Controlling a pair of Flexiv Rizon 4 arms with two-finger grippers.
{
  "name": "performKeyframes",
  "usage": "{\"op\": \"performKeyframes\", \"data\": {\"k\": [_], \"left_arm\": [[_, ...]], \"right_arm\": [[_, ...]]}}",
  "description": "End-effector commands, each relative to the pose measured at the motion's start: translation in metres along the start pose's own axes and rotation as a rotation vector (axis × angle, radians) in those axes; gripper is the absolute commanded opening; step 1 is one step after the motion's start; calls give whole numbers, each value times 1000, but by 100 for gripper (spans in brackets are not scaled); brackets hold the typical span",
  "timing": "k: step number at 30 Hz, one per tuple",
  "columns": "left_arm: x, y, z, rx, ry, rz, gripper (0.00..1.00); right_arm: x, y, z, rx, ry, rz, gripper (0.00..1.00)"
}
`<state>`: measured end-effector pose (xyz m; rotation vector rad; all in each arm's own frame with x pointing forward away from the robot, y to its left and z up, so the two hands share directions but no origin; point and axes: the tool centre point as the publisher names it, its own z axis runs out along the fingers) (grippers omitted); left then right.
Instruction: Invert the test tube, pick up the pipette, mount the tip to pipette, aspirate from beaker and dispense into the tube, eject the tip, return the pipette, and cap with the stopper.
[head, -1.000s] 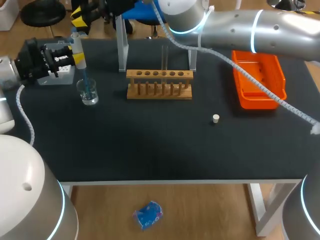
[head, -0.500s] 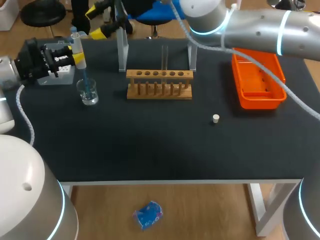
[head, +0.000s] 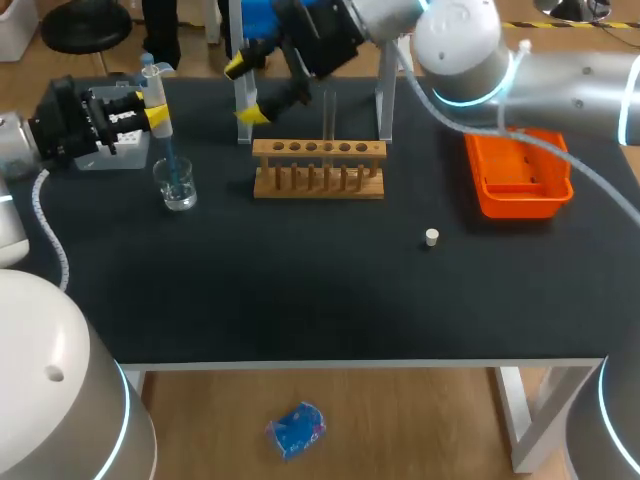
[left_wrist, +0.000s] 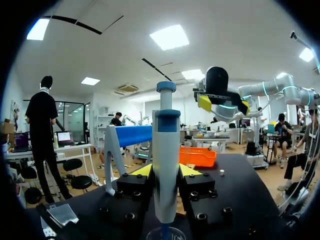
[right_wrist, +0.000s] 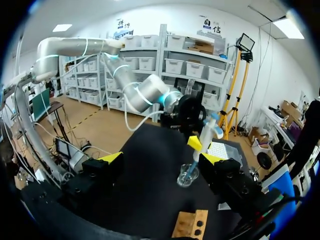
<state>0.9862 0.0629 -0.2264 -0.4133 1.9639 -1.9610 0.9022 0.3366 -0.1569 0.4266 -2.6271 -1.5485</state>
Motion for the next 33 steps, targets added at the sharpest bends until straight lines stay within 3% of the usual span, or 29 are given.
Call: {"op": "performKeyframes", "data": {"k": [1,5,21,33], "left_arm": [[0,0,0,0,0,0,0],[0,0,0,0,0,0,0],[0,0,0,0,0,0,0],[0,0,0,0,0,0,0]], "right_arm": [[10,-14,-5,17,-2,1,100],[12,-26,0,54,-18,-4,100],[12,-26,0,54,-18,-4,100],[22,-46,-76,48,-93,51,100]]}}
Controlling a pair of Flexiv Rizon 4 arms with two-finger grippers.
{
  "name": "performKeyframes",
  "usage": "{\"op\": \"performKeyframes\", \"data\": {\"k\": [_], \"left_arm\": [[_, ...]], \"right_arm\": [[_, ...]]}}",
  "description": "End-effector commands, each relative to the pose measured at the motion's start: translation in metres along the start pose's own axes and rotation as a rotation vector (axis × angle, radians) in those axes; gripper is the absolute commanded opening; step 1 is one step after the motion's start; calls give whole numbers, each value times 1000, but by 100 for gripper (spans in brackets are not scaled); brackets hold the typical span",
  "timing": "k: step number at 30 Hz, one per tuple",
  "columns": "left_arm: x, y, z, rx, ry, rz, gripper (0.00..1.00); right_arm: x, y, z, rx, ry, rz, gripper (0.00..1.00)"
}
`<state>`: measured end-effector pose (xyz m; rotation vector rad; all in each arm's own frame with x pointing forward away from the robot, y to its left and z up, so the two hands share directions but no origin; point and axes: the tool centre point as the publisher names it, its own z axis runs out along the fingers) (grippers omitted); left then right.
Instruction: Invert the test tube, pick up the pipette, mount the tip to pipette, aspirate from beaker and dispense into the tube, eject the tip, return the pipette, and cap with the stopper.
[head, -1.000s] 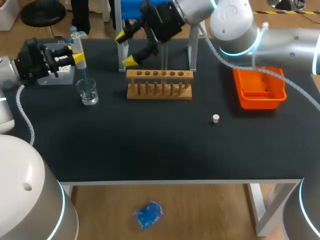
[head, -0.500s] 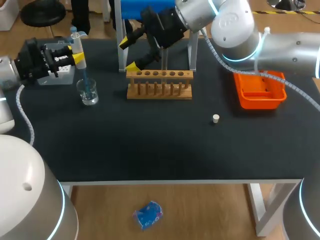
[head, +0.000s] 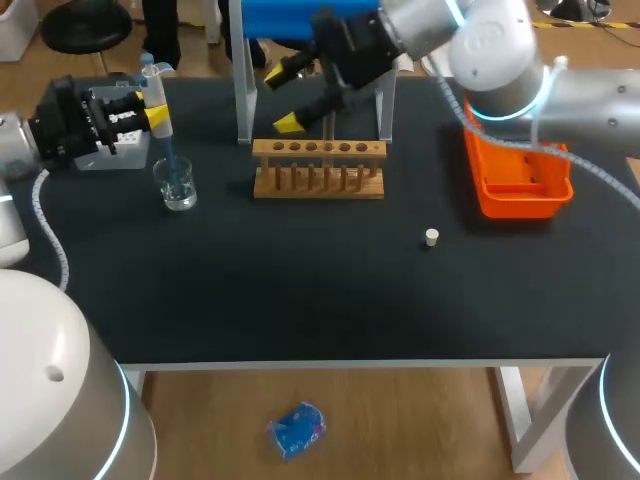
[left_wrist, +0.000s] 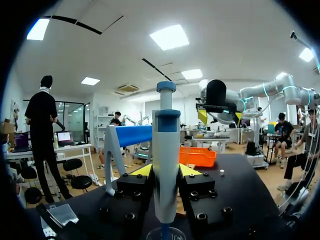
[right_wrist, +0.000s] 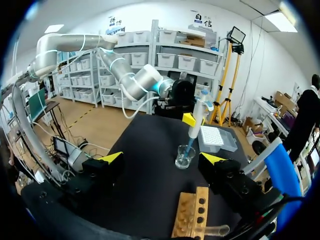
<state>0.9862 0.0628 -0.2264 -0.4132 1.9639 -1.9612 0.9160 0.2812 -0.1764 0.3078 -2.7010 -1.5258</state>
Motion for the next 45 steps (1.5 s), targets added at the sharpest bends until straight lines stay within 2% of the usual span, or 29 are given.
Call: {"op": "performKeyframes", "data": {"k": [1,6,9,18,31,45], "left_arm": [[0,0,0,0,0,0,0],[0,0,0,0,0,0,0],[0,0,0,0,0,0,0],[0,0,0,0,0,0,0],[0,0,0,0,0,0,0],[0,0,0,0,0,0,0]], "right_arm": [[18,-6,-41,13,-25,-3,100],[19,-26,-67,29,-26,4,100],[16,-47,-83,29,-28,4,100],[1,-83,-107,35,-44,-6,100],[-27,-125,-95,62,-57,37,100],[-48,-145,-81,63,-54,74,100]]}}
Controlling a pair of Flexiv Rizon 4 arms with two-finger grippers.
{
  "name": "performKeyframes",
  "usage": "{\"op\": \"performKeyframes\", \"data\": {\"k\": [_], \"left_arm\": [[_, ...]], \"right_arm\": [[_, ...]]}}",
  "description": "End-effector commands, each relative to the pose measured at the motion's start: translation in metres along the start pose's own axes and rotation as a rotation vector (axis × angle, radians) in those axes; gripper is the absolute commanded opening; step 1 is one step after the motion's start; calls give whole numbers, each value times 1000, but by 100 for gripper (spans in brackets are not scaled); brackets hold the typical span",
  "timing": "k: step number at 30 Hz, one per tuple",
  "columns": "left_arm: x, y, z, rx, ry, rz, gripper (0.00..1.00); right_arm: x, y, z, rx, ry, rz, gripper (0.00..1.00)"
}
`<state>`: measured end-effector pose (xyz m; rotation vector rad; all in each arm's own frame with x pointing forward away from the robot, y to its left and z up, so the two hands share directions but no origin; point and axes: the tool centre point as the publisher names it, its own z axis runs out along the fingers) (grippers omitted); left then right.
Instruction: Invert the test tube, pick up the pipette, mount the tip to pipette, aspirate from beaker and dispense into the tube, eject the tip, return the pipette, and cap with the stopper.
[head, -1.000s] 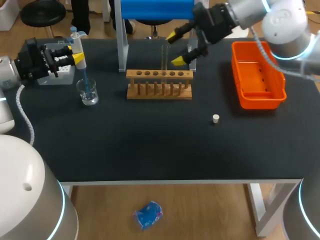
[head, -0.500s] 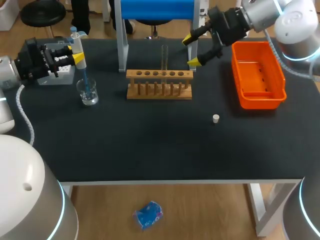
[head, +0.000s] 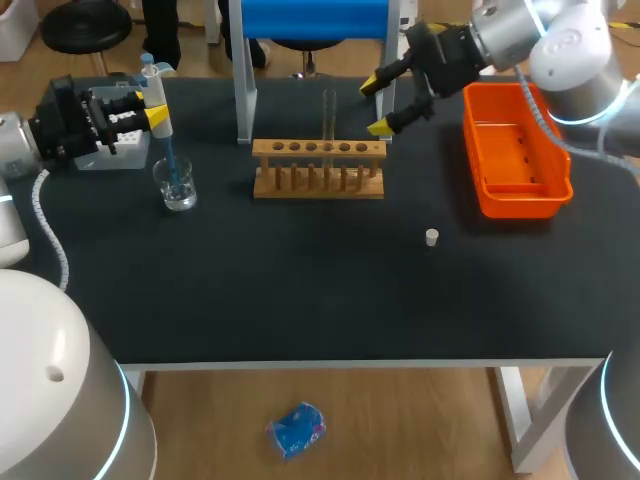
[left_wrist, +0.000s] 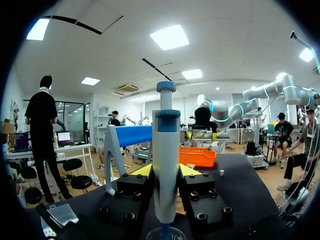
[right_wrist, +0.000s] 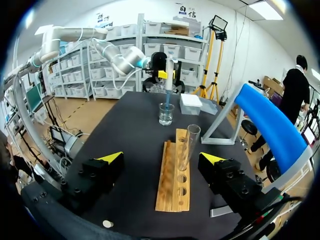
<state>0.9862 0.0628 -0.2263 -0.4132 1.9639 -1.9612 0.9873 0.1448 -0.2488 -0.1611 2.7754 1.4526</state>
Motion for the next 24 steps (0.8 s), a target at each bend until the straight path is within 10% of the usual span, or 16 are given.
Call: {"op": "performKeyframes", "data": {"k": [1,24], "left_arm": [[0,0,0,0,0,0,0],[0,0,0,0,0,0,0]], "right_arm": [[-10,-3,7,0,15,3,100],[-27,-7,22,35,27,5,100]]}}
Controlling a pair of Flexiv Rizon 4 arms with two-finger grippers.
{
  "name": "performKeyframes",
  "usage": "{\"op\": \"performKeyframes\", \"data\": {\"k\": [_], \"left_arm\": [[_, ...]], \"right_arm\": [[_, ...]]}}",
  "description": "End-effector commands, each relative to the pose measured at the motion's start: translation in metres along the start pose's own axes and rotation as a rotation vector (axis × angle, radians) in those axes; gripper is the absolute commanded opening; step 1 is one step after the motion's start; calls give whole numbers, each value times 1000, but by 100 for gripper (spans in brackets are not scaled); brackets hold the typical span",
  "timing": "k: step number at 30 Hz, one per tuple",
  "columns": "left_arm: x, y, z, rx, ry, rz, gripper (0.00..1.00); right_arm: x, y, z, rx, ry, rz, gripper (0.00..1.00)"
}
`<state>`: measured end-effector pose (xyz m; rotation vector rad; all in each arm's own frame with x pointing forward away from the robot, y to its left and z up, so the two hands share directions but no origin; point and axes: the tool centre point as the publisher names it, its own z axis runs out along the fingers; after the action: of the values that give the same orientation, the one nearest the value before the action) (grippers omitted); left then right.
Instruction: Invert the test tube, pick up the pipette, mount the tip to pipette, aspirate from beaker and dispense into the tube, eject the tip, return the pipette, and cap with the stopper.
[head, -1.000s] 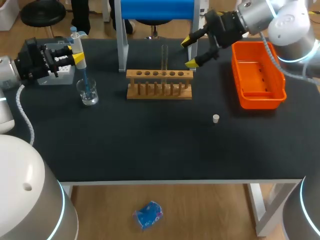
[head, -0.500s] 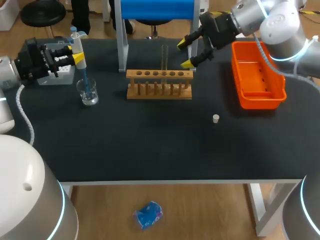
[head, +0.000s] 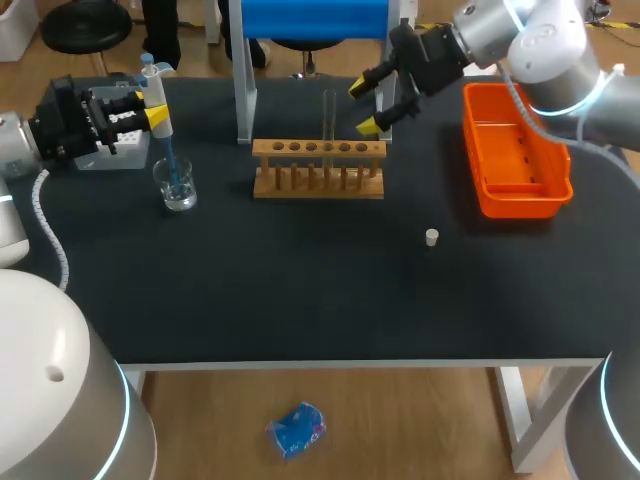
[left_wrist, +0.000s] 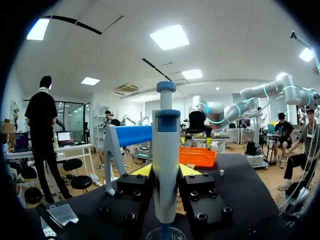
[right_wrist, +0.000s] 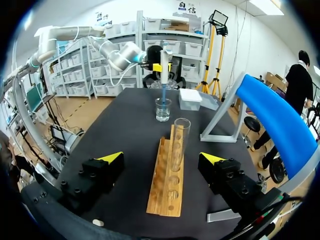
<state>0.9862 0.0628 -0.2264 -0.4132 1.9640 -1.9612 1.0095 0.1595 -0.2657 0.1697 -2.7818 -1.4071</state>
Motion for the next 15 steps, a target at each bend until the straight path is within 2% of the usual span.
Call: {"op": "performKeyframes", "data": {"k": [1,15], "left_arm": [[0,0,0,0,0,0,0],[0,0,0,0,0,0,0]], "right_arm": [[-4,1,1,13,-2,-5,100],[-4,1,1,24,-16,-12,100]]}}
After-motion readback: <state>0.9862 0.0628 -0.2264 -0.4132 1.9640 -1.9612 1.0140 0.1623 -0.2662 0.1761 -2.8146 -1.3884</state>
